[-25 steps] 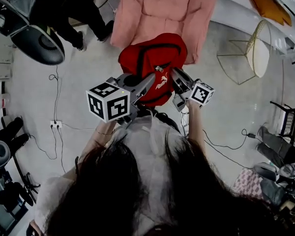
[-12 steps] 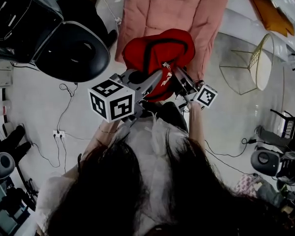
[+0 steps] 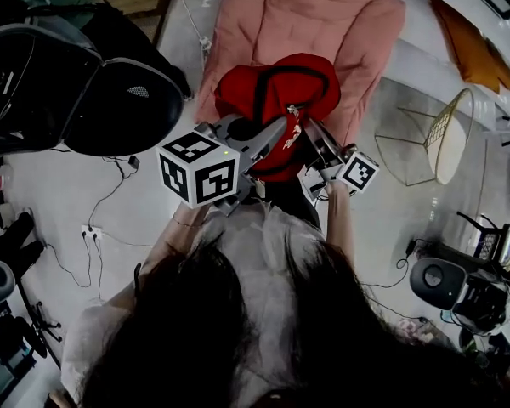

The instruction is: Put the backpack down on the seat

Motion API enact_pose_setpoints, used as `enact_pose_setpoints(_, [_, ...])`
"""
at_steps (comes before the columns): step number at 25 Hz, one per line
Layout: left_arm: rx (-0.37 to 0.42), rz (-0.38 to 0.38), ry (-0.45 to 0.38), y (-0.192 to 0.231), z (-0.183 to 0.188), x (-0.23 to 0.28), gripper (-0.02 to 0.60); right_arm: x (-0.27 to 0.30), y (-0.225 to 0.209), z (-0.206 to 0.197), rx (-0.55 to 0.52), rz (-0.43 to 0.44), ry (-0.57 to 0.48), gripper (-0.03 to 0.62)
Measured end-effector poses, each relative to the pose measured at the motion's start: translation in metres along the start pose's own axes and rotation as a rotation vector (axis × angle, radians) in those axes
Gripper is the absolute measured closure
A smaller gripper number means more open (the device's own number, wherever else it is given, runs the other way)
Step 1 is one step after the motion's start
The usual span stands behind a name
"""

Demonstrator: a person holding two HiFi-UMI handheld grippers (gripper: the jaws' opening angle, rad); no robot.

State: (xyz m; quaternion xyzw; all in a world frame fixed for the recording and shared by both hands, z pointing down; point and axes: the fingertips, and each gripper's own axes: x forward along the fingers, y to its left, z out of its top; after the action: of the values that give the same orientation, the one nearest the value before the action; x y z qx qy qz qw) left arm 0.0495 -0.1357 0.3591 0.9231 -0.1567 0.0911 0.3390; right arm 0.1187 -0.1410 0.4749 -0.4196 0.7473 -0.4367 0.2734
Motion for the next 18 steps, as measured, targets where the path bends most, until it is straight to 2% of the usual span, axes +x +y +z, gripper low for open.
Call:
enact_pose_setpoints(8, [-0.06, 0.083, 0.052, 0.046, 0.022, 0.05, 0.545, 0.043, -0.051, 0.03, 0.048, -0.022, 0.122, 0.554])
enact_pose_setpoints(14, [-0.157, 0.185, 0.054, 0.097, 0.035, 0.095, 0.545, 0.074, -0.103, 0.064, 0.082, -0.002, 0.193, 0.554])
enact_pose_setpoints(18, [-0.233, 0.242, 0.046, 0.142, 0.039, 0.125, 0.545, 0.099, -0.146, 0.083, 0.093, -0.029, 0.235, 0.554])
